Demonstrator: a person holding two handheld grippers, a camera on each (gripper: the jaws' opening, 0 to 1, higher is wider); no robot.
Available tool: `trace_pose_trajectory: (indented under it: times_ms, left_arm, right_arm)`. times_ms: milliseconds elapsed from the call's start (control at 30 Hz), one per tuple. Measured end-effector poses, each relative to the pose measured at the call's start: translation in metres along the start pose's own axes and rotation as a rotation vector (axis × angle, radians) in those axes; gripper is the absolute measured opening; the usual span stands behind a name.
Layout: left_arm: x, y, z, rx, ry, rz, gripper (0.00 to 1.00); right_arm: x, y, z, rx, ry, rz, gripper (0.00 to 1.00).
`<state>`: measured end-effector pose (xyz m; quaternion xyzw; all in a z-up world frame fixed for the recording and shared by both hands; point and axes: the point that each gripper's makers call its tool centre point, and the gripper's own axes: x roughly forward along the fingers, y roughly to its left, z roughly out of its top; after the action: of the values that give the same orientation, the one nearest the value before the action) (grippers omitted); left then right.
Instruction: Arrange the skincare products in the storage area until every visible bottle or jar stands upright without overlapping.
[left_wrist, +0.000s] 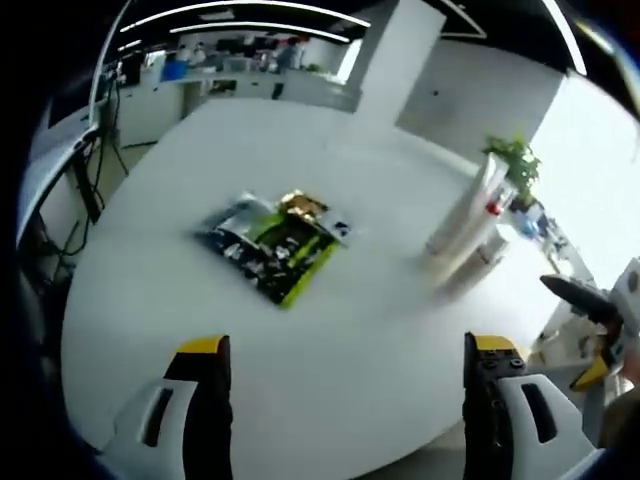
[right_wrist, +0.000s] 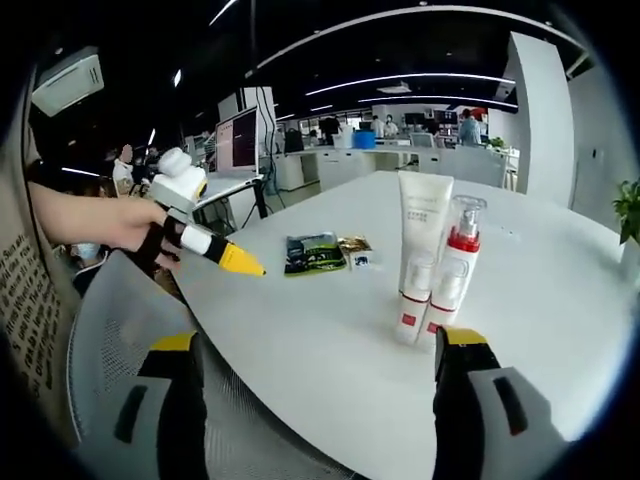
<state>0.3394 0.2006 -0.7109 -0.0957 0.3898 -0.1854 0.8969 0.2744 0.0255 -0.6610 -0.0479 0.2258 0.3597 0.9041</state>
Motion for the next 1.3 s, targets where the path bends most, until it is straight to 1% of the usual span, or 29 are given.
trace_pose_trajectory:
  times_ms: [33, 100, 167, 233, 400, 500, 600, 667, 700, 767, 867, 933, 1100, 1200, 1300]
  left_arm:
    - [0.002, 0.001, 0.000, 0.017, 0.010, 0.010, 0.97]
    - [0.007, 0.002, 0.005, 0.050, 0.001, 0.020, 0.97]
    - [0.010, 0.001, 0.013, 0.053, -0.027, 0.026, 0.97]
    - [0.015, 0.003, 0.017, 0.053, -0.030, 0.040, 0.97]
    - [0.028, 0.010, 0.019, 0.036, 0.013, 0.074, 0.97]
    - [0.036, 0.016, 0.022, 0.016, 0.023, 0.102, 0.97]
    - [0.043, 0.025, 0.025, -0.004, 0.044, 0.149, 0.97]
    - [0.048, 0.030, 0.030, -0.024, 0.035, 0.183, 0.97]
    - [0.051, 0.033, 0.031, -0.046, 0.039, 0.200, 0.97]
    - [0.056, 0.037, 0.034, -0.068, 0.041, 0.219, 0.97]
    - [0.065, 0.043, 0.037, -0.080, 0.059, 0.253, 0.97]
    - [0.070, 0.045, 0.043, -0.082, 0.054, 0.269, 0.97]
    - [0.083, 0.049, 0.051, -0.105, 0.058, 0.284, 0.97]
    - [0.092, 0.057, 0.055, -0.126, 0.059, 0.315, 0.97]
    - [0.096, 0.064, 0.059, -0.177, 0.044, 0.357, 0.97]
  right_arm:
    - [0.000, 0.000, 0.000, 0.001, 0.001, 0.000, 0.96]
    - [0.001, -0.001, 0.000, 0.004, 0.001, -0.001, 0.96]
    - [0.000, -0.002, 0.000, 0.010, 0.000, -0.002, 0.96]
    - [0.000, -0.003, 0.000, 0.016, -0.002, -0.006, 0.96]
    - [0.000, -0.005, 0.001, 0.032, -0.007, -0.013, 0.96]
    - [0.000, -0.007, 0.001, 0.039, -0.005, -0.018, 0.96]
    - [0.001, -0.007, 0.000, 0.043, -0.002, -0.021, 0.96]
    - [0.001, -0.007, -0.001, 0.046, 0.003, -0.021, 0.96]
    - [0.001, -0.008, -0.001, 0.047, 0.005, -0.023, 0.96]
    - [0.001, -0.008, -0.002, 0.050, 0.007, -0.027, 0.96]
    - [0.001, -0.010, -0.003, 0.058, 0.009, -0.035, 0.96]
    - [0.001, -0.011, -0.003, 0.066, 0.009, -0.036, 0.96]
    - [0.001, -0.014, -0.004, 0.083, 0.009, -0.045, 0.96]
    - [0.001, -0.015, -0.004, 0.092, 0.009, -0.051, 0.96]
    - [0.001, -0.016, -0.005, 0.101, 0.010, -0.054, 0.95]
